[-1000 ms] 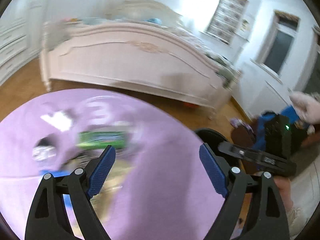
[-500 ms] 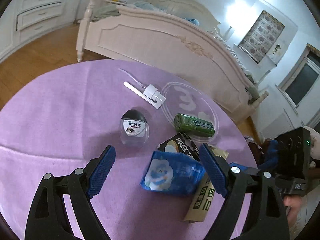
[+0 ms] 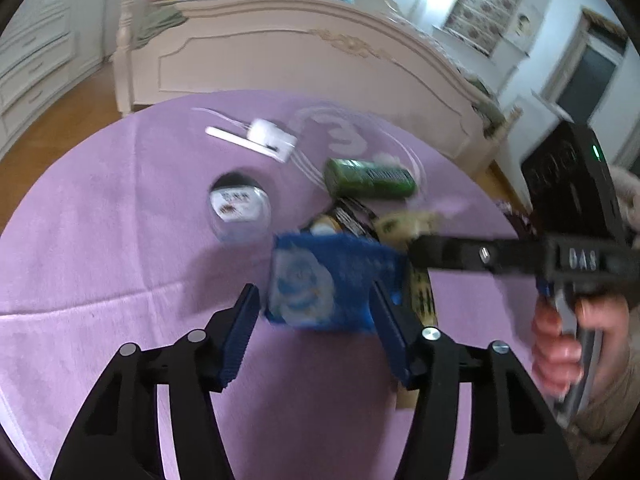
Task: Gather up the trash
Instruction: 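Grasp the blue wipes packet with left tool while right tool grasps tan paper bag, then carry the blue packet and tan paper bag toward the black bin with both tools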
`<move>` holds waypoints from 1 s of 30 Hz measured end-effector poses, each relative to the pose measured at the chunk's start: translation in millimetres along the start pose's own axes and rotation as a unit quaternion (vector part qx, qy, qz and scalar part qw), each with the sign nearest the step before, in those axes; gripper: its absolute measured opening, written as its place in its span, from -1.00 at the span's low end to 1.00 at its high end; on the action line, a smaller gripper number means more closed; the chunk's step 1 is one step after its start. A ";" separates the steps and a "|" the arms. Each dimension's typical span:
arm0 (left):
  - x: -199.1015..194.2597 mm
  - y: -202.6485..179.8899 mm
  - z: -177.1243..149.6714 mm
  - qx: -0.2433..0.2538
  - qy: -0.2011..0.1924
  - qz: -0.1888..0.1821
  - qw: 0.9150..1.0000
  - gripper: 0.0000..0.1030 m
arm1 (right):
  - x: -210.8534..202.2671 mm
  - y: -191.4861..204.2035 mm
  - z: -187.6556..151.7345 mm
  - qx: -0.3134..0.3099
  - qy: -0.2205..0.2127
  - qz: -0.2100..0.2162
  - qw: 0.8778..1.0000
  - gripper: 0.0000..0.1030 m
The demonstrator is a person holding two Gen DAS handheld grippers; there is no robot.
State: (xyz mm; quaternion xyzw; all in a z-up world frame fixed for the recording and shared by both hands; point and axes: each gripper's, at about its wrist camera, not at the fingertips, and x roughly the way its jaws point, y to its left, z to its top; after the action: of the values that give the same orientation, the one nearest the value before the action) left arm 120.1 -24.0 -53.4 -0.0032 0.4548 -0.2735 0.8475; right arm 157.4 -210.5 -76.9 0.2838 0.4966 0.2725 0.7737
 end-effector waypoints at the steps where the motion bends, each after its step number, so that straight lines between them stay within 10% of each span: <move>1: -0.9 -4.1 -2.6 0.011 0.004 0.000 1.000 0.10 | -2.3 -0.2 -1.5 -0.006 0.000 0.001 1.000 -0.20; 10: -23.6 -24.3 -11.8 0.103 -0.012 0.022 0.994 0.14 | -49.7 -0.6 -8.5 -0.073 -0.036 -0.035 0.996 -0.24; 14: -20.6 -31.0 3.1 0.147 -0.031 0.042 0.988 0.49 | -76.5 -6.5 -12.4 -0.080 -0.062 -0.037 0.994 -0.24; 20: 15.5 -49.6 5.5 0.233 0.029 0.044 0.971 0.49 | -90.7 -19.5 -18.3 -0.063 -0.076 -0.028 0.995 -0.24; 30: 14.0 -54.1 -14.3 0.202 0.021 0.035 0.979 -0.08 | -87.7 -35.3 -23.0 -0.045 -0.082 -0.009 0.996 -0.24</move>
State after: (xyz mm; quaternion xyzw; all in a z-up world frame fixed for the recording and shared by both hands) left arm 90.2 -73.1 -58.8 0.1896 0.4076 -0.3303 0.8300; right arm 109.7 -292.7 -56.0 0.2659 0.4217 0.2636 0.8258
